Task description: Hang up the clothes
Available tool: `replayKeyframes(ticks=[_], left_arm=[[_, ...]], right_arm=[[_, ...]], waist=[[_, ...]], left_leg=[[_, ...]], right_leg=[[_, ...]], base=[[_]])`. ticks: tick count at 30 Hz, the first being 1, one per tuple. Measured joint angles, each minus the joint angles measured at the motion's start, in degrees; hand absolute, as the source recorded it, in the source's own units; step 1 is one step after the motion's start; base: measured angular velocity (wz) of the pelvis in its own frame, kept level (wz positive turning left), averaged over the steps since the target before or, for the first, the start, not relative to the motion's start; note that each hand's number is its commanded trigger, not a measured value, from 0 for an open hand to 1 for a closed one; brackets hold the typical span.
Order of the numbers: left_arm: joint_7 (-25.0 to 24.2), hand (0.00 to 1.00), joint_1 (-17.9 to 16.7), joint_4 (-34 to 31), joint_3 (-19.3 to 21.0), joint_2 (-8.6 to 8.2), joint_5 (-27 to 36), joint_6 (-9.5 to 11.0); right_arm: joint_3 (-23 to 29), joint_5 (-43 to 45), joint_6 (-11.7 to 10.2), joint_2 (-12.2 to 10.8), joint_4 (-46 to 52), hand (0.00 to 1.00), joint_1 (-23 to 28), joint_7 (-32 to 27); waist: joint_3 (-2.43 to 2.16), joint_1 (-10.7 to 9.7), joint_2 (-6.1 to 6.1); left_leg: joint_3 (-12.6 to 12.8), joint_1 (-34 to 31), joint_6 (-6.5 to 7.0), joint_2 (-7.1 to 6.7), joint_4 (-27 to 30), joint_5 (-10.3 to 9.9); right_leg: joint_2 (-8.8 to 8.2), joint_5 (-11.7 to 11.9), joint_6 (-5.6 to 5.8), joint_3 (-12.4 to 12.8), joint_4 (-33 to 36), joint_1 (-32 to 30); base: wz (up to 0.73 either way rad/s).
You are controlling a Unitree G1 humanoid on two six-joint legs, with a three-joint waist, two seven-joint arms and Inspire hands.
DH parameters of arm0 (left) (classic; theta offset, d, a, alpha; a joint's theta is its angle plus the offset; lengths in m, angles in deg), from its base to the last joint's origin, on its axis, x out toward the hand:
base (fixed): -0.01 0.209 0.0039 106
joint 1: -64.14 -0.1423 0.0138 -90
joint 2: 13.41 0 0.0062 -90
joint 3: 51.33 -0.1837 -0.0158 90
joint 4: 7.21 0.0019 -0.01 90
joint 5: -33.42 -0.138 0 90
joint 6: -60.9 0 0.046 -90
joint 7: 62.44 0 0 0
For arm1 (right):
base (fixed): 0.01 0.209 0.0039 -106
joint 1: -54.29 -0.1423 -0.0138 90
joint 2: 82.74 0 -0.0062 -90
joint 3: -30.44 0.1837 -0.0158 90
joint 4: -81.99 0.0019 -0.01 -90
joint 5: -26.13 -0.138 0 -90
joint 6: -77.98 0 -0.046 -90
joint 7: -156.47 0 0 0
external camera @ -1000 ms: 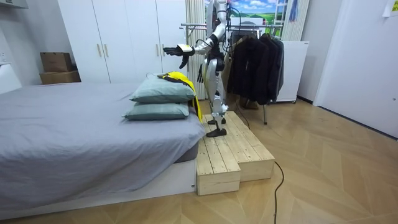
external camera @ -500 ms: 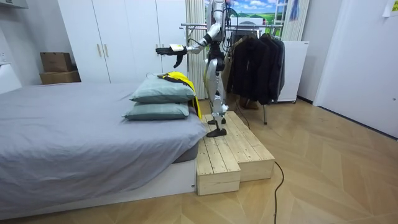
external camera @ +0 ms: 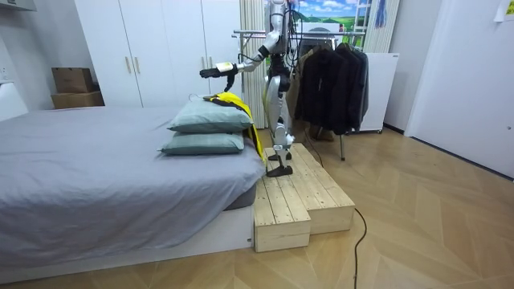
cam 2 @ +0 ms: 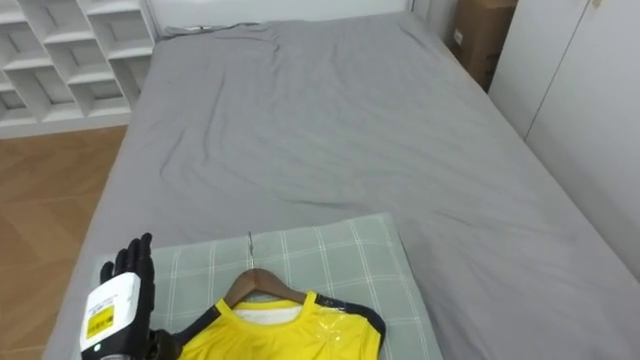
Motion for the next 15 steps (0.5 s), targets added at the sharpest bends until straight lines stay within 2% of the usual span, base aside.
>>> replayKeyframes(ticks=[5, 15], left_arm=[[-0.2, 0.00, 0.1, 1.0, 0.0, -0.58, 0.1, -0.2], [-3.3, 0.00, 0.3, 5.1, -0.7, -1.46, 1.1, -0.6]], right_arm=[[-0.3, 1.6, 0.0, 0.0, 0.1, 0.00, -0.5, -0.6], [-0.7, 3.7, 0.8, 0.0, 0.7, 0.00, -2.7, -2.8]], waist=[[0.16, -0.8, 0.16], [0.29, -0.4, 0.53]], left_leg=[[0.3, -0.5, 0.02, 0.03, 0.1, 0.0], [0.9, -1.5, 0.21, 0.15, -0.3, 0.1]], right_leg=[[-0.03, 0.0, 0.00, 0.1, 0.0, -0.5], [-0.06, 0.0, -0.07, 0.9, 1.0, -2.5]], base=[[-0.01], [-0.02]])
